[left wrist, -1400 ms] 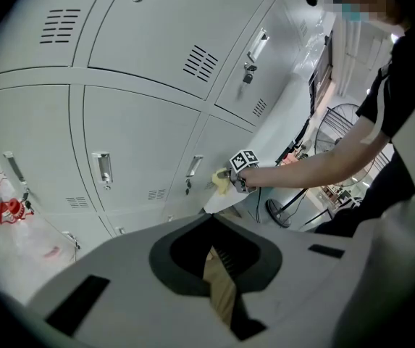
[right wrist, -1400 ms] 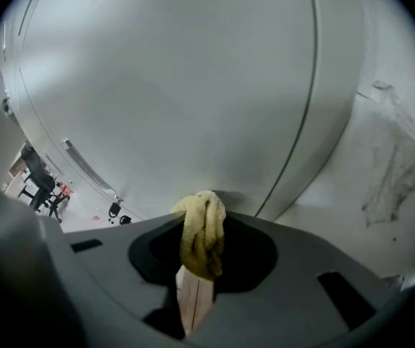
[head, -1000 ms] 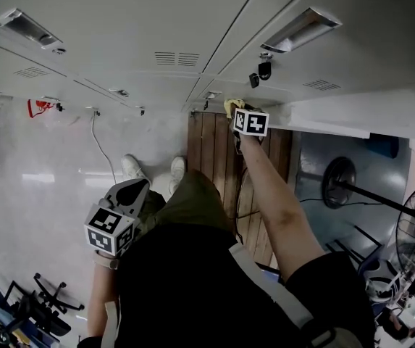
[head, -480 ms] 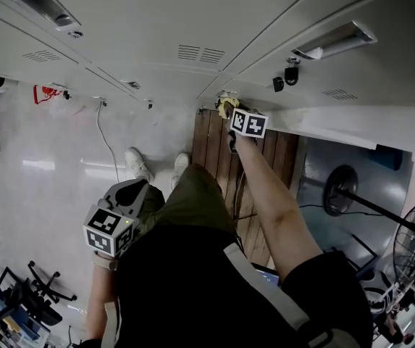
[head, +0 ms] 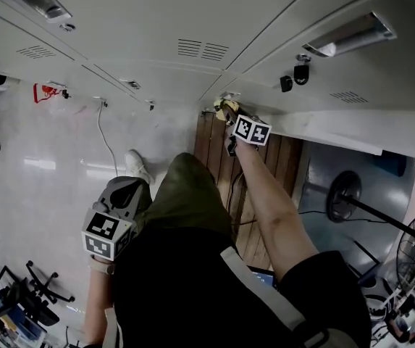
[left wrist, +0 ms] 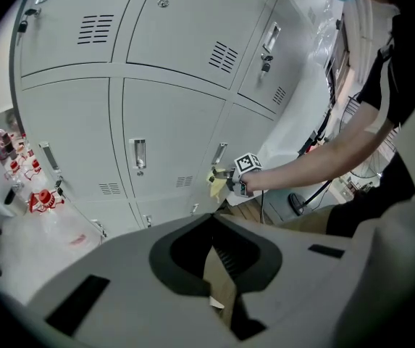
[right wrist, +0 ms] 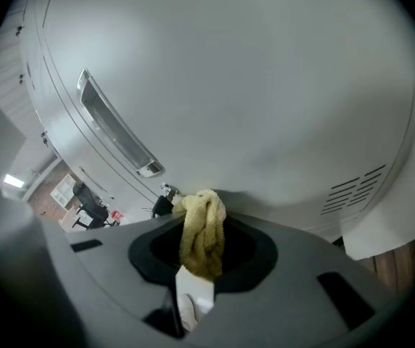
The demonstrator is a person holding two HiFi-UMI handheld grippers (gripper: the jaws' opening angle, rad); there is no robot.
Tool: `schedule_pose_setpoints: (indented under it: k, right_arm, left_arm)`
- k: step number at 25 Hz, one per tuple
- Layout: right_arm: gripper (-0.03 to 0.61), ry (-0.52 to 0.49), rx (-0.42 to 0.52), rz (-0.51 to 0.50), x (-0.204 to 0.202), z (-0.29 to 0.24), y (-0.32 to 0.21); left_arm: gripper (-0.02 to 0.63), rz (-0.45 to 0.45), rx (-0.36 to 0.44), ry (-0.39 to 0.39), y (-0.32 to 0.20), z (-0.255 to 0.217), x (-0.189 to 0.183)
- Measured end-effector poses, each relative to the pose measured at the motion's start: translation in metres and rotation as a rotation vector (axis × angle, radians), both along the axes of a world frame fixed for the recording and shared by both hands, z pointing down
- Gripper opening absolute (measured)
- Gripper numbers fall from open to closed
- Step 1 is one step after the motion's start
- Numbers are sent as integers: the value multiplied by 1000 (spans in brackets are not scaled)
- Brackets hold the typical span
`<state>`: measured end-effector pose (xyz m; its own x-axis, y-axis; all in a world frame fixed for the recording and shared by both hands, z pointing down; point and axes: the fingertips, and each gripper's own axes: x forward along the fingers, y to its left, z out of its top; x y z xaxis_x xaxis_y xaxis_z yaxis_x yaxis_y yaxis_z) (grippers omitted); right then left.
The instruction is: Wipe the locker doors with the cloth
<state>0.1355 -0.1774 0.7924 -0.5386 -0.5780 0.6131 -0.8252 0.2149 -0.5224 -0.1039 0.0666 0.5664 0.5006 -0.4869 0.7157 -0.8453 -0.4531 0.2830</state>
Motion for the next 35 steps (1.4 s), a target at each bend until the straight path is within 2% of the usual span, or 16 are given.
schedule_pose_setpoints:
  k: [5, 8, 17, 24, 28, 35]
  right_arm:
    - [86, -81, -1, 47, -12, 12, 2]
    - [86, -87, 3, 64, -18, 19, 1]
    - [86, -11, -11, 87, -28, 58, 0]
    - [87, 92, -7, 39, -25, 78, -1]
    - [87, 138, -18, 26, -13, 85, -2]
    - [89, 209, -57, 71, 24, 93, -1]
  left_arm:
    - [9, 17, -4, -12, 4, 6, 1]
    - [9, 22, 4, -20, 0, 11, -6]
    - [9, 22, 19, -36, -20, 25, -27]
    - [9, 52, 31, -42, -27, 43, -37]
    - [9, 64, 49, -39, -35, 48, -37]
    - [9, 83, 56, -39, -40, 53, -31]
